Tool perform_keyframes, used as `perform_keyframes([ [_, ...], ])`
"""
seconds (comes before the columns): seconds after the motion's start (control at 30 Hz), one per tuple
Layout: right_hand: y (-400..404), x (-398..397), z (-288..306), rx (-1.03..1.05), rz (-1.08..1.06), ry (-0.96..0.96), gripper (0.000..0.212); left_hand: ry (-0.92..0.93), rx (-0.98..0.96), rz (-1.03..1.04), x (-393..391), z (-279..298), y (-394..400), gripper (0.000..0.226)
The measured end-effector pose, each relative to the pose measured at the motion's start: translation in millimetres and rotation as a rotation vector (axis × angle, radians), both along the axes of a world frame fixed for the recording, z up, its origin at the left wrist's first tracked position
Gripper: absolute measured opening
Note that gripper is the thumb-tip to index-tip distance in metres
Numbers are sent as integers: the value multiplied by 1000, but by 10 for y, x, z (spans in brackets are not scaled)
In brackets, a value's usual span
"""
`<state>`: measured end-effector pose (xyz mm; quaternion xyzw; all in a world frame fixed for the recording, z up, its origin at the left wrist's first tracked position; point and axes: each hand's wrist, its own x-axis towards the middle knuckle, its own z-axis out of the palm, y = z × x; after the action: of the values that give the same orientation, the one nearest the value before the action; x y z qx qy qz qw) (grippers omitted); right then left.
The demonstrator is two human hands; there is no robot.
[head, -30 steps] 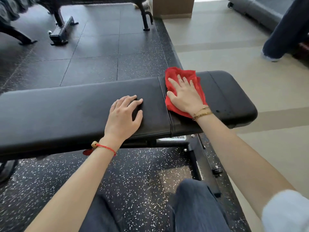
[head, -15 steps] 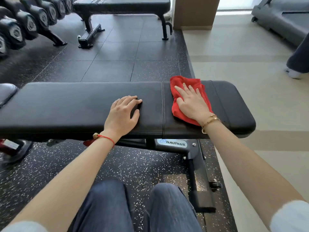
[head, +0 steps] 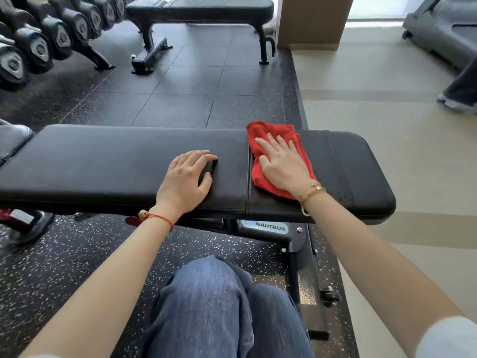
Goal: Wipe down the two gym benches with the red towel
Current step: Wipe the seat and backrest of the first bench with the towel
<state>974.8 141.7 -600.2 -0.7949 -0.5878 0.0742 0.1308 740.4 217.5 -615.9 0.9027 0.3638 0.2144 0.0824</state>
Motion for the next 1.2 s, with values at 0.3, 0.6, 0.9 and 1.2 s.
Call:
perform_keyframes([
  [0.3, 377, -216, 32, -3, 19, 28, 54, 2, 9, -9, -6, -25, 48, 39],
  [0.6, -632, 59, -81, 60, -79, -69, 56, 15, -70, 62, 125, 1, -41, 37],
  [0.9, -720, 29, -60, 54, -101, -57, 57, -51, -40, 206, 303, -89, -164, 43],
  [1.2, -948, 780, 18, -46, -398, -63, 55, -44, 14, 207, 322, -121, -186, 39],
])
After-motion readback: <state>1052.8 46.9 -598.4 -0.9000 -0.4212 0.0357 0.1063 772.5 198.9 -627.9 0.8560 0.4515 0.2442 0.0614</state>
